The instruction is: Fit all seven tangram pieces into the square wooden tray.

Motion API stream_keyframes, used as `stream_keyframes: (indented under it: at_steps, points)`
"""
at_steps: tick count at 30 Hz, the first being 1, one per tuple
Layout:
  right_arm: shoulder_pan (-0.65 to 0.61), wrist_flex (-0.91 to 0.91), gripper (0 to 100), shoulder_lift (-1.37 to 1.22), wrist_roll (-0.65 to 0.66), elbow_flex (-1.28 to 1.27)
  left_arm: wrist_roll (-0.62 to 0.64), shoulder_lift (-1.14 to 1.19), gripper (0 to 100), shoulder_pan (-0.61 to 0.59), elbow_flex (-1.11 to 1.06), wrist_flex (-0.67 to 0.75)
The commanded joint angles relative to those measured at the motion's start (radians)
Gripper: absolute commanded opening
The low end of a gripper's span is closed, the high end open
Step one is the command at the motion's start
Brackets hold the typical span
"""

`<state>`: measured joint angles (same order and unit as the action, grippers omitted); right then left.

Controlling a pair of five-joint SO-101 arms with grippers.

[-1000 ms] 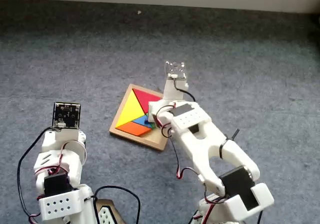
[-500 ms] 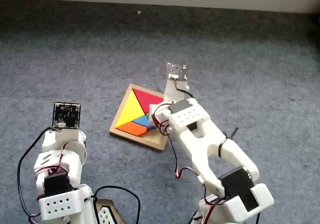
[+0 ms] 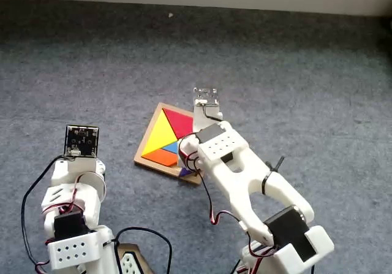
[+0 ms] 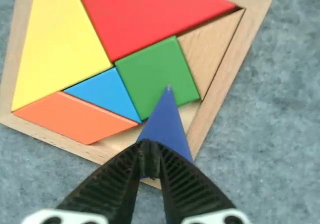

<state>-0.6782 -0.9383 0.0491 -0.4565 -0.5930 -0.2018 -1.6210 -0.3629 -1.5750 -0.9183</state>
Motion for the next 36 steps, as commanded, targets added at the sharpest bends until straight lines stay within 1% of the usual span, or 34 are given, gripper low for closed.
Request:
stream_keyframes:
  at_steps: [1, 3, 5, 9, 13, 16, 19, 21, 25, 26, 31, 36]
  points:
    - [-0.036, -0.015, 0.4, -0.015, -0.061, 0.002, -0.003, -0.013, 5, 0.019, 0.019, 0.002]
    - [-0.039, -0.012, 0.4, -0.015, -0.086, 0.004, -0.003, -0.013, 5, 0.019, 0.019, 0.002]
    - [-0.038, 0.024, 0.4, -0.015, -0.091, 0.002, -0.003, -0.013, 5, 0.019, 0.019, 0.000]
    - [-0.035, 0.090, 0.4, -0.019, -0.140, -0.004, -0.003, -0.013, 5, 0.019, 0.019, 0.000]
    - [-0.038, 0.061, 0.4, 0.015, -0.143, -0.001, -0.003, -0.013, 5, 0.019, 0.019, 0.000]
    - [-0.035, 0.027, 0.4, 0.099, -0.143, 0.002, -0.003, -0.013, 5, 0.019, 0.019, 0.000]
    - [-0.033, 0.036, 0.4, 0.168, -0.144, 0.001, -0.003, -0.013, 5, 0.019, 0.019, 0.000]
    - [-0.031, 0.099, 0.4, 0.177, -0.144, -0.004, -0.003, -0.013, 5, 0.019, 0.019, 0.000]
    - [-0.031, 0.291, 0.4, 0.134, -0.140, -0.010, -0.003, -0.013, 5, 0.019, 0.019, 0.000]
    - [-0.030, 0.303, 0.4, 0.116, -0.138, -0.010, -0.003, -0.013, 5, 0.019, 0.019, 0.000]
    - [0.010, 0.294, 0.4, 0.070, -0.138, -0.010, -0.003, -0.013, 5, 0.019, 0.019, 0.000]
    - [0.018, 0.107, 0.4, 0.073, -0.137, 0.001, -0.003, -0.013, 5, 0.019, 0.019, 0.000]
